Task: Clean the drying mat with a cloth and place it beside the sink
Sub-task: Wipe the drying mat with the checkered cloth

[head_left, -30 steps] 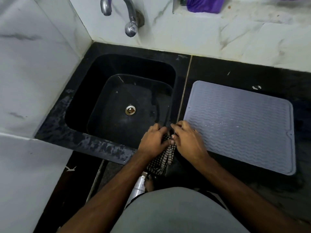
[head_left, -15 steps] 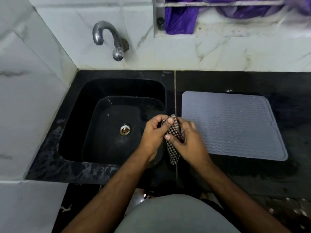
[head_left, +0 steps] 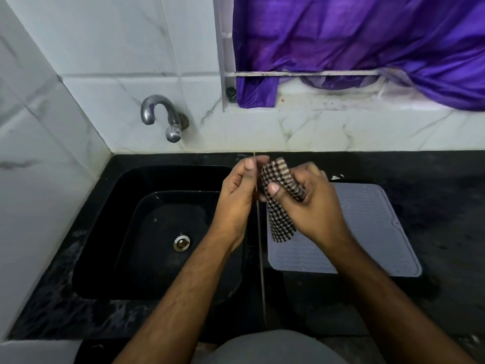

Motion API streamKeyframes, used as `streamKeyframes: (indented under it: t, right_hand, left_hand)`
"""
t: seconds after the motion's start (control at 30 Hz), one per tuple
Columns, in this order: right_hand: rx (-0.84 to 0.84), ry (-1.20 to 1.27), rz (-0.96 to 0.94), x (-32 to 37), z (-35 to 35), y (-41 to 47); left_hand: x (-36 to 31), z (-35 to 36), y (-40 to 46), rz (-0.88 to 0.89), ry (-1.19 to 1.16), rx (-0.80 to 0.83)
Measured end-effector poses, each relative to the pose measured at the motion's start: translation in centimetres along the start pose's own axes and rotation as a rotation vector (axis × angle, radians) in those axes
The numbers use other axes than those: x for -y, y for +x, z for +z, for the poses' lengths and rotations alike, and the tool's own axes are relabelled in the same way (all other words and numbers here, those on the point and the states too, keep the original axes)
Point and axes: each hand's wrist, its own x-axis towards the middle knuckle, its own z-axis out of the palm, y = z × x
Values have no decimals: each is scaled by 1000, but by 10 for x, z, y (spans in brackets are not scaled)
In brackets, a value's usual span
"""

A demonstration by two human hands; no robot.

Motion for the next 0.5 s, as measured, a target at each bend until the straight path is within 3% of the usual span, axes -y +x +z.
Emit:
streamKeyframes:
  t: [0.07, 0.13, 0.23, 0.33, 0.5]
  right_hand:
    - [40, 193, 73, 3, -11, 7]
    - [113, 626, 213, 5, -22, 13]
    - [144, 946, 342, 0, -36, 23]
    - [118, 881, 387, -19, -44, 31]
    - [61, 548, 335, -63, -57, 28]
  left_hand:
    - [6, 2, 4, -11, 90, -2]
    - [12, 4, 7, -60, 198, 23]
    - [15, 11, 9, -236, 36, 59]
    - [11, 19, 15, -328, -167, -1]
    - [-10, 38, 40, -181, -211, -82]
